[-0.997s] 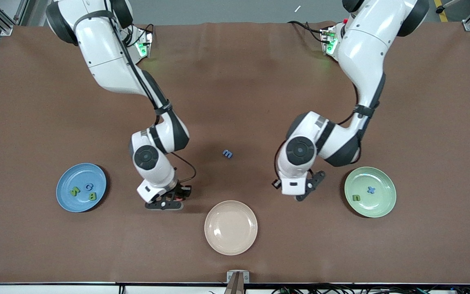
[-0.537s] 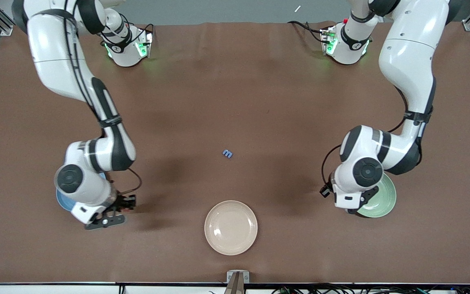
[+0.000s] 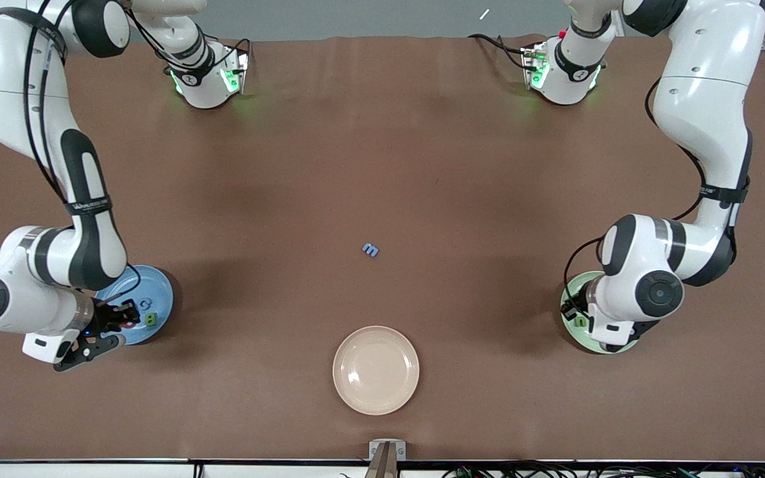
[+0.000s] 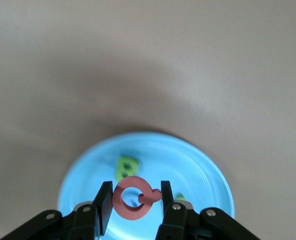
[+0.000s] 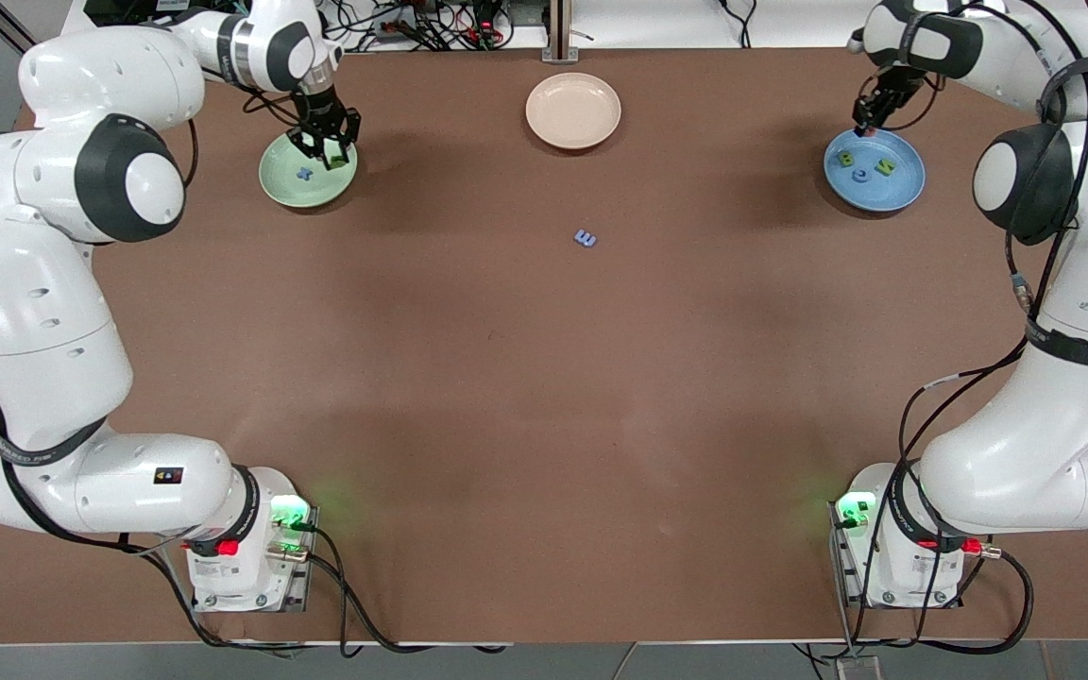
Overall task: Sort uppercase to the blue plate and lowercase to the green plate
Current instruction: 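Drop the Q on the blue plate while the left gripper drops b, then return the right arm to rest while the left gripper reaches the blue letter, then grasp the blue m-shaped letter with the left gripper and lift it, then carry the blue letter over the green plate with the left gripper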
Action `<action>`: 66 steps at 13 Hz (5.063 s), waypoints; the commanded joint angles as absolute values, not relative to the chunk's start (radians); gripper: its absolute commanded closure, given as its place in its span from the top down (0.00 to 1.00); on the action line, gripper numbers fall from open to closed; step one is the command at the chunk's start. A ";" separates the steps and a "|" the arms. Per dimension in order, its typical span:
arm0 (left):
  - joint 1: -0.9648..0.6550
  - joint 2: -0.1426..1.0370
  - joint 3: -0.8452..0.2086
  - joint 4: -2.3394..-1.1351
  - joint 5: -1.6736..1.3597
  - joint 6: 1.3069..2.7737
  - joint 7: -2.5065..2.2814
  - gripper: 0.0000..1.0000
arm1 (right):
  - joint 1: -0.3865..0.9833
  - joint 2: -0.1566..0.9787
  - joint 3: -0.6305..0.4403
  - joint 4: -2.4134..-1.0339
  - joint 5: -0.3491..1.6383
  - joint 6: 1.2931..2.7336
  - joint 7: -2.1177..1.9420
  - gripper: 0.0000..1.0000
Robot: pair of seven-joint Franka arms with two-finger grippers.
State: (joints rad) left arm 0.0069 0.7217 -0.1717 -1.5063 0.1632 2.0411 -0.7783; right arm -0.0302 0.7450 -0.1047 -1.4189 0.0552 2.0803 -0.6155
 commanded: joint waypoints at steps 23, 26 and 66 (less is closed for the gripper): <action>-0.299 0.770 -0.425 -1.496 0.202 2.228 -1.490 0.98 | -0.057 0.439 -0.080 -1.445 0.152 1.858 -0.344 1.00; -0.429 0.790 -0.349 -1.494 0.206 2.301 -1.635 0.93 | -0.055 0.309 -0.086 -1.471 0.131 1.780 -0.273 1.00; -0.361 0.747 -0.164 -1.387 0.258 2.017 -1.417 0.00 | 0.002 -0.061 -0.066 -1.606 0.002 1.634 -0.170 1.00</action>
State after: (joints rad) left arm -0.4238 0.7844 -0.1570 -1.3364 0.2446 2.0184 -1.5158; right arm -0.0057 -0.0323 -0.0706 -1.5925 0.0117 1.6334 -0.1867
